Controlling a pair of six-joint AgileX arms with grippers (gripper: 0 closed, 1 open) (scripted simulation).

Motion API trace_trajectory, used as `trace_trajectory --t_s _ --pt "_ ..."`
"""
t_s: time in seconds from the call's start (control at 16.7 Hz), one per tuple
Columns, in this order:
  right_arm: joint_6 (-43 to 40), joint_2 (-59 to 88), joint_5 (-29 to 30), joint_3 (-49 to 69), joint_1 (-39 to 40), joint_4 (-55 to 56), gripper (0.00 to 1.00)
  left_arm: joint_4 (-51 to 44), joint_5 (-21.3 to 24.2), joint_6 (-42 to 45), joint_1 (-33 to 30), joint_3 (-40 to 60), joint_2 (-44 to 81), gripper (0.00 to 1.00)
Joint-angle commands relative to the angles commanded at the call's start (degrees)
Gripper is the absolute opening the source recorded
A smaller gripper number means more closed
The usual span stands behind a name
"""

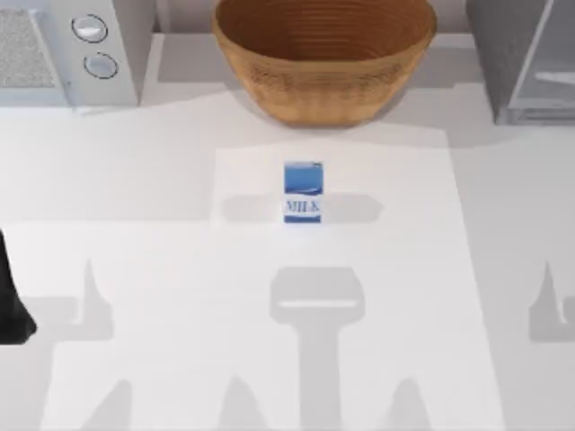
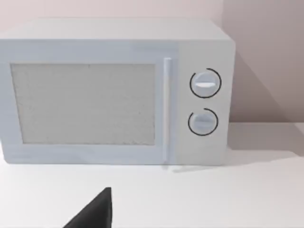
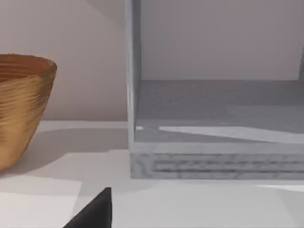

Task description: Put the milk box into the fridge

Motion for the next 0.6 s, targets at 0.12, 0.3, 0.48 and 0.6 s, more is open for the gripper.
trace_trajectory --t_s 0.12,0.3,0.48,0.6 --pt "0.0 0.0 0.0 0.0 0.0 0.0 1.00 0.0 0.0 0.0 0.0 0.0 0.0 1.00" --pt "0.6 3.2 1.3 1.8 1.6 1.6 1.00 0.0 0.0 0.0 0.0 0.0 0.0 1.00" --pt "1.9 11.7 4.8 6.1 5.3 5.5 1.00 0.0 0.0 0.0 0.0 0.0 0.0 1.00" --pt "3.0 20.4 8.0 10.0 8.6 9.0 1.00 0.0 0.0 0.0 0.0 0.0 0.0 1.00"
